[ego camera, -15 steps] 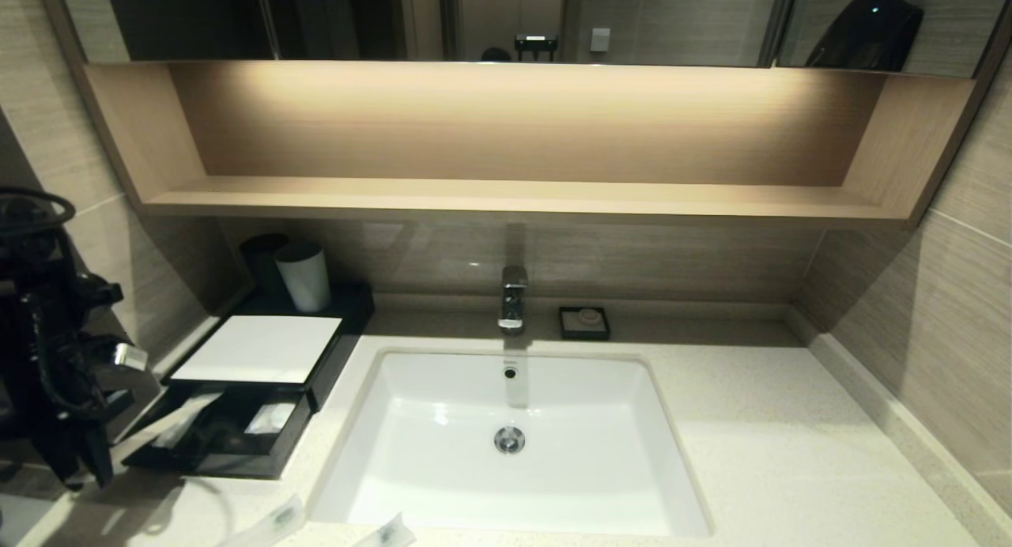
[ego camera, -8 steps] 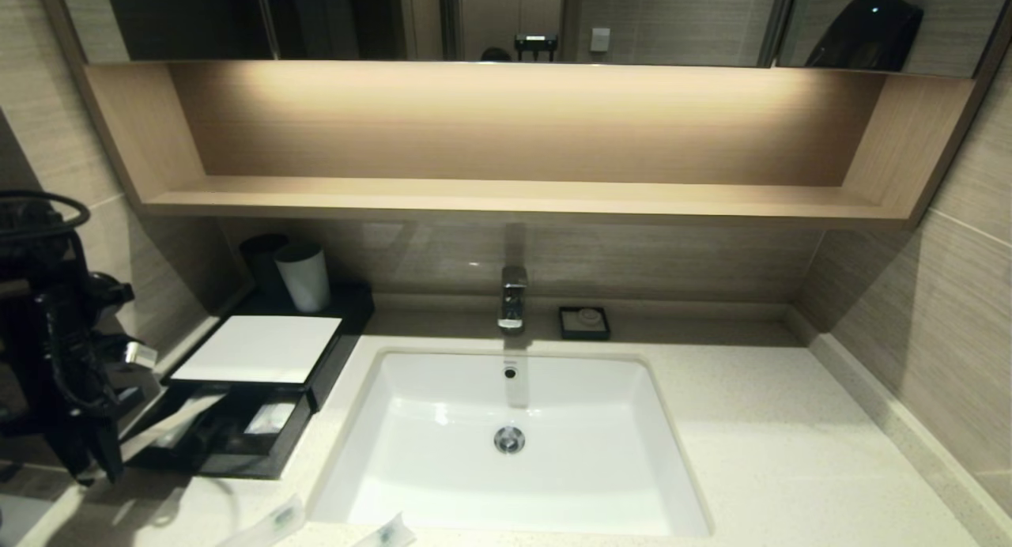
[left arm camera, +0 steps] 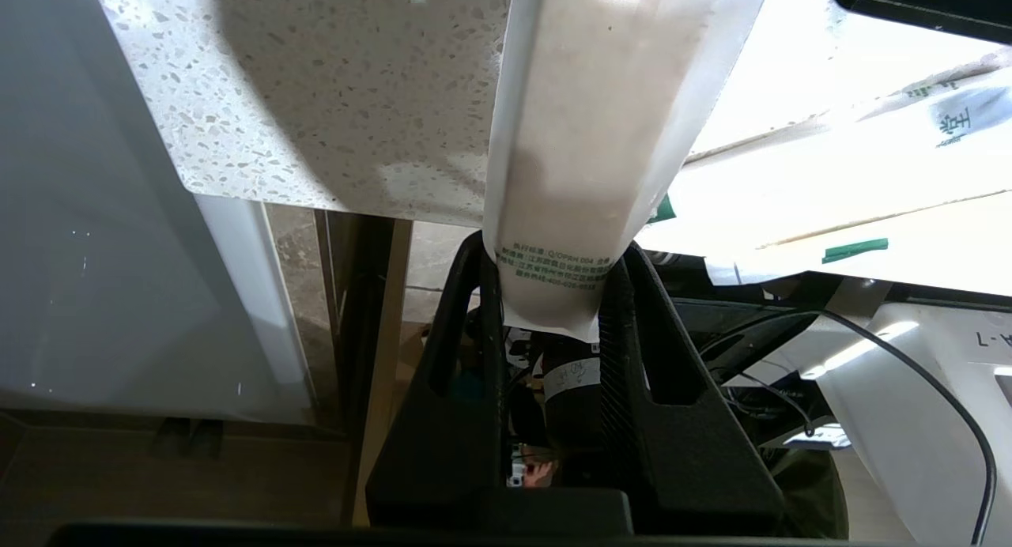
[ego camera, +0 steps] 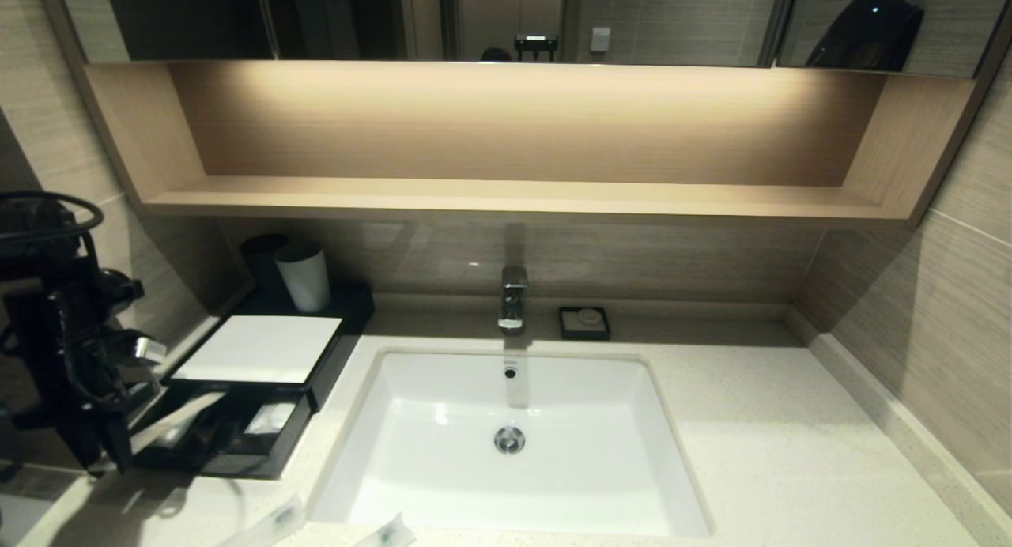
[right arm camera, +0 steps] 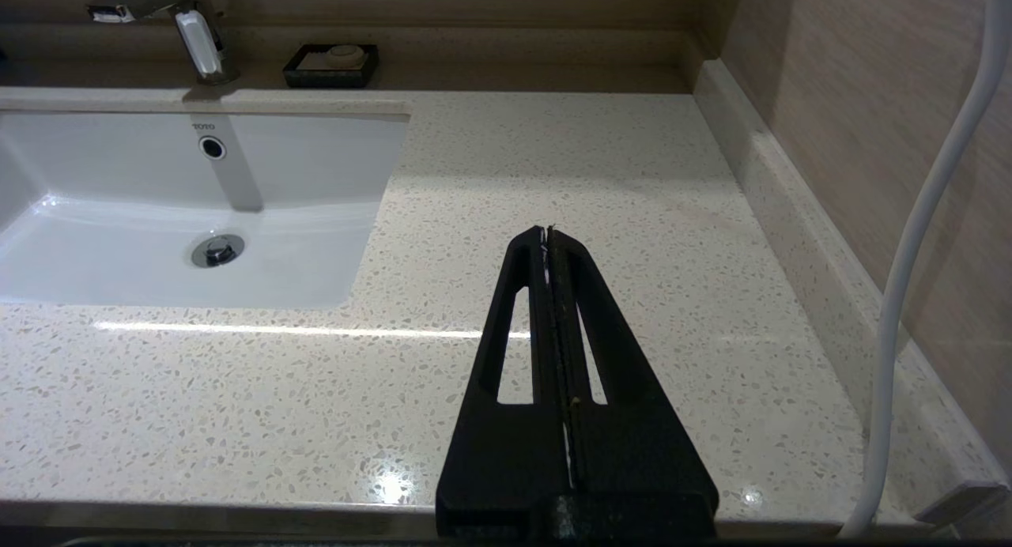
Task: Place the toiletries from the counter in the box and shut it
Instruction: Place the bathroom toiletry into the drawer
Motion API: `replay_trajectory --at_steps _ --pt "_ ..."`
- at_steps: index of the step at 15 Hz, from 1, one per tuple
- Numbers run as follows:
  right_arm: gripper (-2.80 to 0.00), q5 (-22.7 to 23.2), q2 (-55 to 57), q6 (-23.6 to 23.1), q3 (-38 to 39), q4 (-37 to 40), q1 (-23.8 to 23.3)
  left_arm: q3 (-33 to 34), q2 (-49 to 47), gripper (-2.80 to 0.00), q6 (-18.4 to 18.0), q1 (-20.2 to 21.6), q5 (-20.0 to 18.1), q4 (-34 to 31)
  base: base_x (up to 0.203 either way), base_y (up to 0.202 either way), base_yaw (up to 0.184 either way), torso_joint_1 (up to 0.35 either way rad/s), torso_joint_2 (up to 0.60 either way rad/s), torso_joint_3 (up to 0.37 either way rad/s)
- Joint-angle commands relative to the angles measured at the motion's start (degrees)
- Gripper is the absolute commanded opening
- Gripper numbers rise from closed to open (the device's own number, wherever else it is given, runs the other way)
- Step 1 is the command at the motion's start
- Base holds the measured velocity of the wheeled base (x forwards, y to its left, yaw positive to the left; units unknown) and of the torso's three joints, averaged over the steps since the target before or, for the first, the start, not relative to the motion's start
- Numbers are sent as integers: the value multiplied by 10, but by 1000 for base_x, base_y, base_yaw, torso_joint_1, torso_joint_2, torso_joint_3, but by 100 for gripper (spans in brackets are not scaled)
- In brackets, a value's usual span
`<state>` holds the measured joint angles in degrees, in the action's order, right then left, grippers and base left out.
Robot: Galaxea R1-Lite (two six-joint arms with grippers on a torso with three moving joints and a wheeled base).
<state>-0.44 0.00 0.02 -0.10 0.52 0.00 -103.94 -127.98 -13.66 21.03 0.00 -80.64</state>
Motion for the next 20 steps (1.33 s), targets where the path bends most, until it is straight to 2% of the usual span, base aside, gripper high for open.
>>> replay_trajectory --at_steps 1,20 --pt "-280 0 0 0 0 0 0 -3 -5 -280 0 -4 0 -4 0 0 0 0 0 0" --pt "-280 0 0 0 0 0 0 -65 -56 -280 12 -20 -1 -2 0 0 0 0 0 0"
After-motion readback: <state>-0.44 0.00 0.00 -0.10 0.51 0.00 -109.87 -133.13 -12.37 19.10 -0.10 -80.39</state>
